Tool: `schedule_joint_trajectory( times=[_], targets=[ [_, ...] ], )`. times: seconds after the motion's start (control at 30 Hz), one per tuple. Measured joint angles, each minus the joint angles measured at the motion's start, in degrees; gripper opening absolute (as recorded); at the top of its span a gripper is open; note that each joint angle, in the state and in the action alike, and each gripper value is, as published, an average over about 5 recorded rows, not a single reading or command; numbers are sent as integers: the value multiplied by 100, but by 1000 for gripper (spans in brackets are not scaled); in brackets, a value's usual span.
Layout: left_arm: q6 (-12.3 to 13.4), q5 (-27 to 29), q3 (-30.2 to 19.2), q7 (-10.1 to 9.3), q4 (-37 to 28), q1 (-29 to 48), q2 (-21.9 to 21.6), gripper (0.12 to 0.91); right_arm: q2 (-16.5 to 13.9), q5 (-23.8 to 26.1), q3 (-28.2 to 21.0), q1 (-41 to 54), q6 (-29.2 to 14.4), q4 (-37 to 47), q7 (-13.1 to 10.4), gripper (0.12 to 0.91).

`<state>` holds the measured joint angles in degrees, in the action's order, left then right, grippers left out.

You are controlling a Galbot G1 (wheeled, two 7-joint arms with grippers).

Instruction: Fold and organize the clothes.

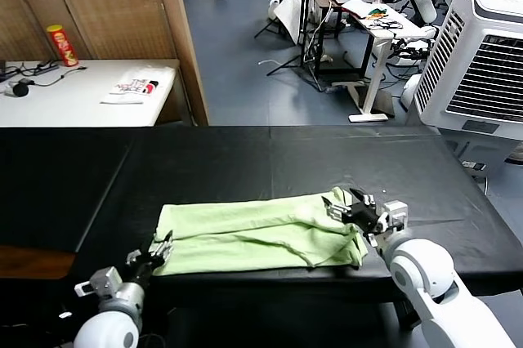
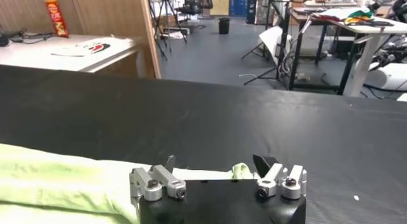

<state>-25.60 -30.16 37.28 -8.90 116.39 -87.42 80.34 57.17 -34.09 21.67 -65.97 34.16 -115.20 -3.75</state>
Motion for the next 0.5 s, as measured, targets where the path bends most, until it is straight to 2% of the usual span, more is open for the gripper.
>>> schedule_joint_trajectory(
  times=[0.13,0.23,0.37,0.5],
  targets=[
    [13,204,-45,18,34,-34,117,303,5,25,22,-11,-22,-1,30,798],
    [33,399,-90,38,37,-38,180,194,10,36,28,-16,-35,1,39,798],
    [110,658,-105,94,-29,10,196,161,20,42,53,-8,-43,1,34,798],
    [340,1180,-51,261,-172,90,62,161,42,43,108,0,-46,-5,16,798]
  ],
)
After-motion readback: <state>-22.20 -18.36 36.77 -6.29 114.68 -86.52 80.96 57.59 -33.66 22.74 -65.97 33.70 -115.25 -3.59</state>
